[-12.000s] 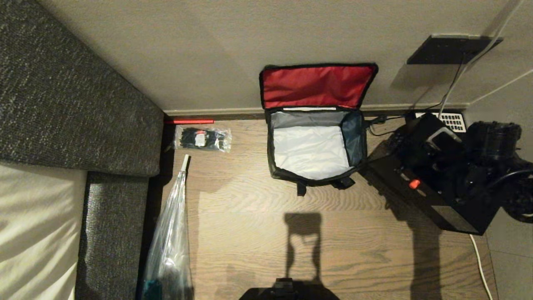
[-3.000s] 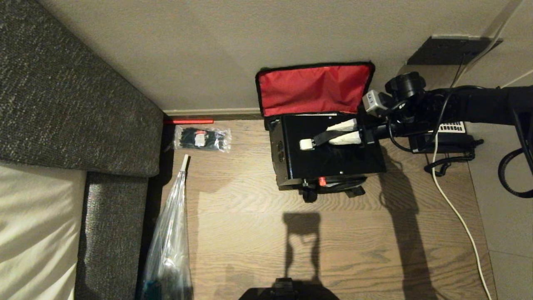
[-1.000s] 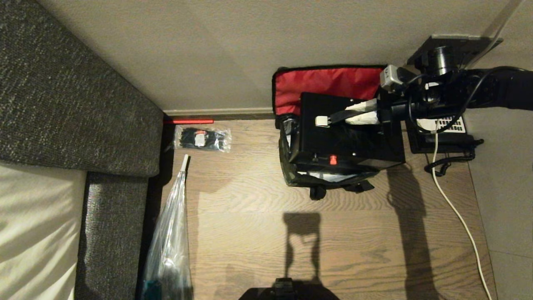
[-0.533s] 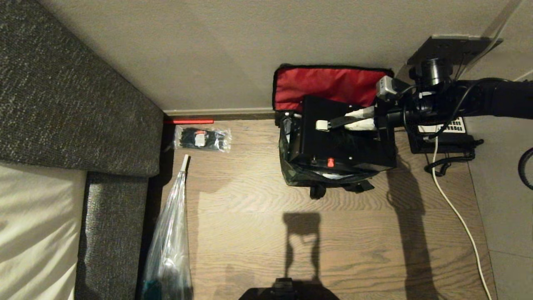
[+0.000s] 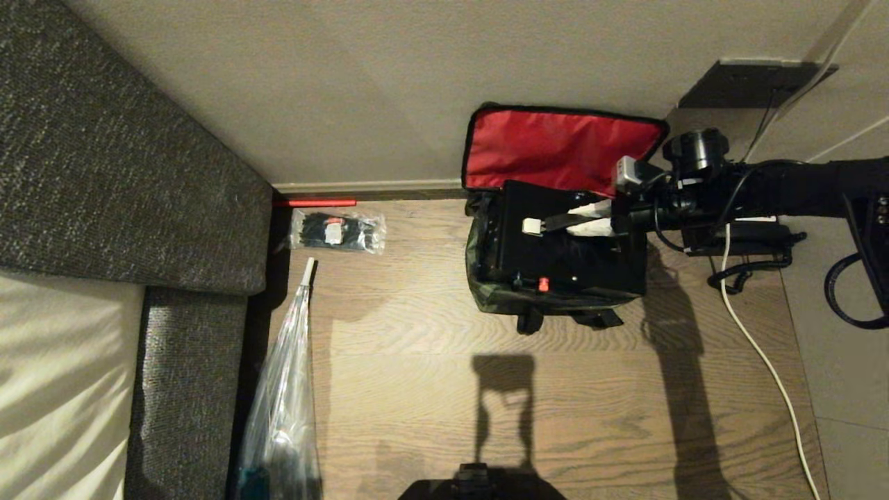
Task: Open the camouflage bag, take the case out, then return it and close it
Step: Place the black box back
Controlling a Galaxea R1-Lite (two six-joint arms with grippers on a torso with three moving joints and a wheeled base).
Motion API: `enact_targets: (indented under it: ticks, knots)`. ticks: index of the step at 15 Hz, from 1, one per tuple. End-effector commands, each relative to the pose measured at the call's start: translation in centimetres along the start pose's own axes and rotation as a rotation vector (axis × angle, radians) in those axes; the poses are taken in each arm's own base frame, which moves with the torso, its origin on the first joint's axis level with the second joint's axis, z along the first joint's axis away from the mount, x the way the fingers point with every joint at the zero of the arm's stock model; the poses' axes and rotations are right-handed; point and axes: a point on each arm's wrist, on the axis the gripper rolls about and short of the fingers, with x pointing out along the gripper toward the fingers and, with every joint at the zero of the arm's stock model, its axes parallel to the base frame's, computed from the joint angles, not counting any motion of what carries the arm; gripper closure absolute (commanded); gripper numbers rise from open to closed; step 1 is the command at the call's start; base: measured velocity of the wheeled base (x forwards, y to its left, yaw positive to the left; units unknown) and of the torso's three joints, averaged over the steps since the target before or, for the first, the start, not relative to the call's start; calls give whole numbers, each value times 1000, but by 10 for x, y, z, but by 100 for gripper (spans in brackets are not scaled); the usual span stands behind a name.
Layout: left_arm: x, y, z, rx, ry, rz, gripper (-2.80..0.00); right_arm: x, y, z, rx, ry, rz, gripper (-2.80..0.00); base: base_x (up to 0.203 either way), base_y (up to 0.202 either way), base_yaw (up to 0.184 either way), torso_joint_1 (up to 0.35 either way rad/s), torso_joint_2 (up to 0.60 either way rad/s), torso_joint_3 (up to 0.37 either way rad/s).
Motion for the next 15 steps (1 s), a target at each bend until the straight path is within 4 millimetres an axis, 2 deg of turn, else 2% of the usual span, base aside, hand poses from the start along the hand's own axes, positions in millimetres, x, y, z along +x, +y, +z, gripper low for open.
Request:
enact_targets:
  ticks: [1,5,6,11,13,15]
  knots:
    - [0,0,-1,0,0,1,0,9,3,-17,20,3,19,0,0,0,0,0,0,0]
    - [0,0,0,0,-1,0,0,15,6,-30,54,14,30,0,0,0,0,0,0,0]
    - [0,0,0,0,-1,1,0,12,5,-25,46,10,26,0,0,0,0,0,0,0]
    - [0,0,0,0,-1,1,0,-11,8,19,19,-2,11,0,0,0,0,0,0,0]
    - [0,0,0,0,-1,1,0,-20,19,47,29,-9,34,0,0,0,0,0,0,0]
    - [0,0,0,0,-1,1,0,-27,40,69,53,-14,74,0,0,0,0,0,0,0]
